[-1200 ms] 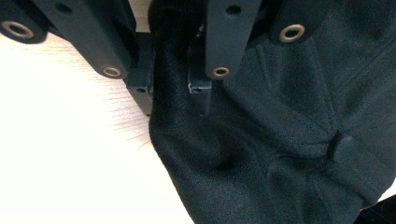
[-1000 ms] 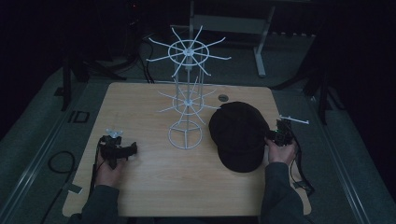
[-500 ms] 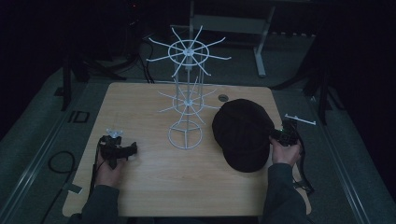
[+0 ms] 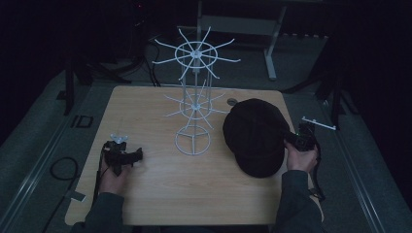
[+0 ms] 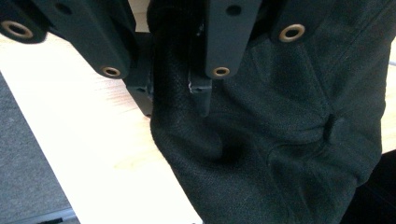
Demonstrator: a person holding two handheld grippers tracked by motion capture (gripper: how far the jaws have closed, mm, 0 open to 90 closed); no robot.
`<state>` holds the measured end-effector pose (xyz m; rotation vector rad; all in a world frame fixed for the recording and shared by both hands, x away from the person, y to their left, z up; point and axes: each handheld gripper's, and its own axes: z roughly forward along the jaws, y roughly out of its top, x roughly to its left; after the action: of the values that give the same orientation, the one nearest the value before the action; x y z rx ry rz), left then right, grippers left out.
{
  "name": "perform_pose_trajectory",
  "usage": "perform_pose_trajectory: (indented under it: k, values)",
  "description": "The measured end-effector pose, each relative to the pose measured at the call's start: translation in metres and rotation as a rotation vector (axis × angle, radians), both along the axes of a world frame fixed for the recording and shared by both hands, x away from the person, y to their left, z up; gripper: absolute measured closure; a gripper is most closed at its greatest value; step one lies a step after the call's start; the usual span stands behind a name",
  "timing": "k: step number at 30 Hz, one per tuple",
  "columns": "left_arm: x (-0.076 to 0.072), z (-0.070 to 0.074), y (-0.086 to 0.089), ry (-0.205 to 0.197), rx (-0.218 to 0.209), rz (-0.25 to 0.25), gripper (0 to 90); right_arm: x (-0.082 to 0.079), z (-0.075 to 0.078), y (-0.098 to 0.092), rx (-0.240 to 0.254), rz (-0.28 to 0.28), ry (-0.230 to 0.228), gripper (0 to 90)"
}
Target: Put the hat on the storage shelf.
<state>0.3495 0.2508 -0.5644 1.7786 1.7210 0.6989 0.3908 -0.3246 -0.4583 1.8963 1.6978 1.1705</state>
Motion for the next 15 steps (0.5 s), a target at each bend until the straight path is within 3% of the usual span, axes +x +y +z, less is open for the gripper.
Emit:
perform_pose_trajectory:
  k: [15]
  values:
    - [0.0, 0.0, 0.0, 0.0, 0.0, 0.0, 14.2, -0.01, 0.022, -0.003, -0.012, 0.012, -0.056, 77.6]
